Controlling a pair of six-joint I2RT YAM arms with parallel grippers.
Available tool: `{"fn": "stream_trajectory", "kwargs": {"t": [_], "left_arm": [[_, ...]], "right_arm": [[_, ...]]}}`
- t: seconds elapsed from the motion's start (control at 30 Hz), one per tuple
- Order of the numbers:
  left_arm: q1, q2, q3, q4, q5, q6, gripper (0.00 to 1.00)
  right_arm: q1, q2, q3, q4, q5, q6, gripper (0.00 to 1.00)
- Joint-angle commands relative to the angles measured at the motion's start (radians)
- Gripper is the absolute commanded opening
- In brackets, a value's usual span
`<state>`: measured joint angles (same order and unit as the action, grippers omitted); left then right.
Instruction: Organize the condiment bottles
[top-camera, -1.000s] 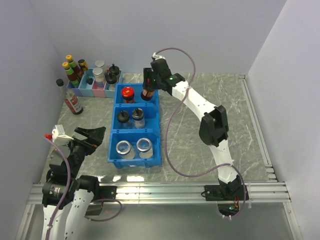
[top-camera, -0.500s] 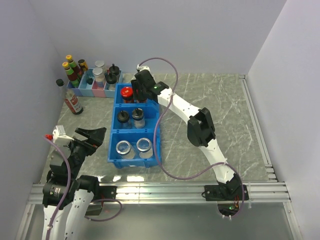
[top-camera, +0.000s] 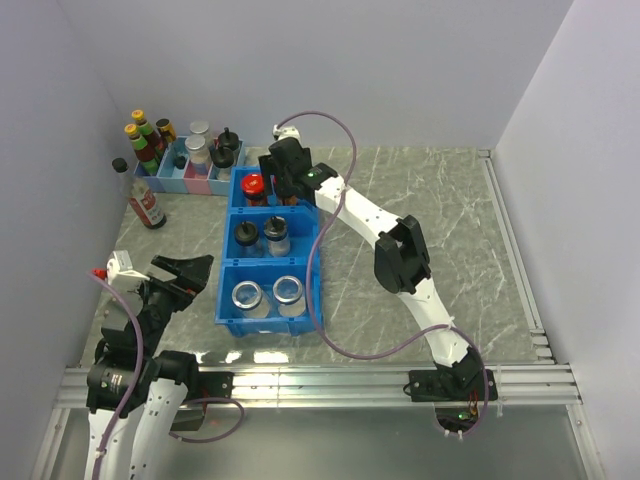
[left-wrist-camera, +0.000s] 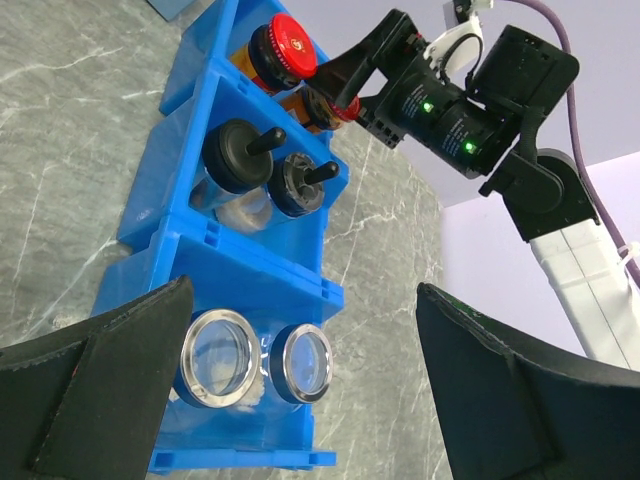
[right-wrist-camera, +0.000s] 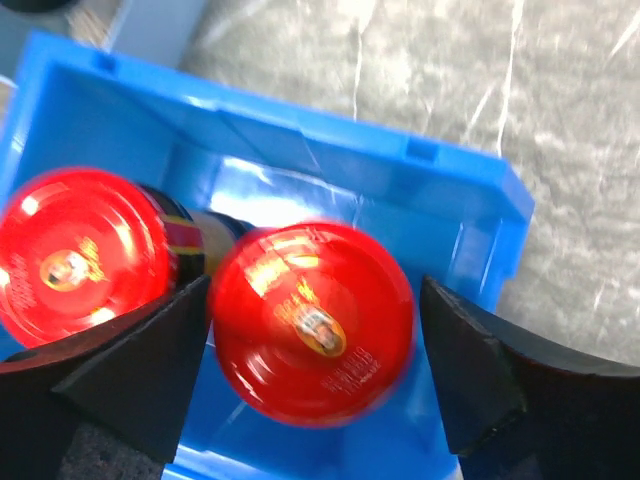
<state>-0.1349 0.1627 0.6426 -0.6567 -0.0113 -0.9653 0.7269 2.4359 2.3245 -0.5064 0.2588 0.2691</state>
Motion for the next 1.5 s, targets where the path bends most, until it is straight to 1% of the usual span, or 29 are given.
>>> {"fn": "stream_trajectory", "kwargs": {"t": [0.0,0.17,0.23,0.3,0.33,0.37,0.4,0.43,0.47,0.5,0.53,0.57,0.6,0.67,0.73,0.77,0.8,0.87,0.9,0.97,1.0,1.07,1.1,1.17,1.2,1.27,1.3,1.4,1.47], "left_arm": [[-0.003,-0.002,0.005,0.023,0.014,-0.007,0.99],[-0.003,0.003,0.015,0.022,0.014,-0.006,0.99],[-0.003,0.006,0.020,0.020,0.014,-0.004,0.99],[-0.003,0.005,0.026,0.020,0.014,-0.001,0.99],[-0.003,0.008,0.029,0.017,0.014,0.000,0.99],[-0.003,0.012,0.031,0.022,0.014,0.002,0.99],[-0.002,0.014,0.037,0.023,0.014,0.007,0.99],[-0.003,0.021,0.040,0.025,0.013,0.008,0.99],[-0.003,0.026,0.045,0.032,0.014,0.013,0.99],[-0.003,0.031,0.054,0.037,0.014,0.020,0.99],[-0.003,0.040,0.060,0.042,0.014,0.026,0.99],[-0.003,0.046,0.065,0.051,0.014,0.033,0.99],[-0.003,0.050,0.074,0.067,0.014,0.046,0.99],[-0.003,0.067,0.083,0.084,0.014,0.065,0.99],[-0.003,0.092,0.098,0.107,0.019,0.097,0.99],[-0.003,0.101,0.110,0.109,0.023,0.112,0.99],[-0.003,0.113,0.115,0.112,0.027,0.120,0.99],[-0.002,0.141,0.123,0.129,0.036,0.140,0.99],[-0.003,0.152,0.130,0.132,0.042,0.142,0.99],[-0.003,0.173,0.135,0.150,0.057,0.154,0.99],[-0.003,0.182,0.135,0.157,0.068,0.154,0.99],[-0.003,0.187,0.134,0.179,0.074,0.154,0.99],[-0.003,0.195,0.132,0.186,0.082,0.160,0.99],[-0.003,0.202,0.132,0.203,0.112,0.172,0.99],[-0.002,0.210,0.132,0.209,0.122,0.175,0.99],[-0.003,0.216,0.134,0.223,0.158,0.189,0.99],[-0.002,0.225,0.134,0.229,0.174,0.192,0.99],[-0.003,0.238,0.131,0.258,0.217,0.197,0.99],[-0.003,0.238,0.129,0.270,0.235,0.200,0.99]], "right_arm": [[0.006,-0.075,0.041,0.085,0.017,-0.013,0.92],[0.005,-0.112,0.052,0.068,0.028,-0.019,0.97],[0.005,-0.177,0.007,0.083,0.049,-0.022,0.98],[0.006,-0.243,-0.089,0.127,0.068,-0.027,0.98],[0.002,-0.327,-0.135,0.152,0.069,-0.027,0.98],[0.003,-0.372,-0.227,0.204,0.072,-0.034,0.99],[0.003,-0.418,-0.270,0.224,0.077,-0.034,0.99],[0.003,-0.510,-0.312,0.244,0.077,-0.034,0.99],[0.005,-0.556,-0.395,0.268,0.077,-0.033,1.00],[0.005,-0.604,-0.442,0.276,0.077,-0.027,1.00],[0.005,-0.697,-0.486,0.281,0.070,-0.019,1.00],[0.005,-0.743,-0.587,0.289,0.054,-0.004,1.00],[0.006,-0.829,-0.638,0.287,0.047,0.005,1.00],[0.009,-0.912,-0.771,0.247,0.054,0.037,1.00],[0.016,-1.044,-0.884,0.236,0.080,0.059,1.00],[0.019,-1.095,-1.012,0.258,0.077,0.074,1.00],[0.019,-1.198,-1.077,0.275,0.071,0.084,1.00],[0.019,-1.297,-1.236,0.296,0.068,0.117,1.00],[0.019,-1.389,-1.282,0.301,0.065,0.128,1.00],[0.020,-1.480,-1.405,0.301,0.069,0.160,1.00],[0.022,-1.564,-1.442,0.307,0.062,0.166,1.00],[0.023,-1.649,-1.540,0.304,0.034,0.189,1.00],[0.026,-1.737,-1.574,0.304,0.034,0.200,1.00],[0.026,-1.833,-1.664,0.301,0.020,0.220,1.00],[0.026,-1.924,-1.689,0.299,0.013,0.226,1.00],[0.028,-2.015,-1.758,0.298,-0.039,0.239,1.00],[0.026,-2.093,-1.775,0.295,-0.055,0.245,1.00],[0.028,-2.201,-1.827,0.273,-0.107,0.265,1.00],[0.028,-2.233,-1.849,0.246,-0.116,0.274,1.00]]}}
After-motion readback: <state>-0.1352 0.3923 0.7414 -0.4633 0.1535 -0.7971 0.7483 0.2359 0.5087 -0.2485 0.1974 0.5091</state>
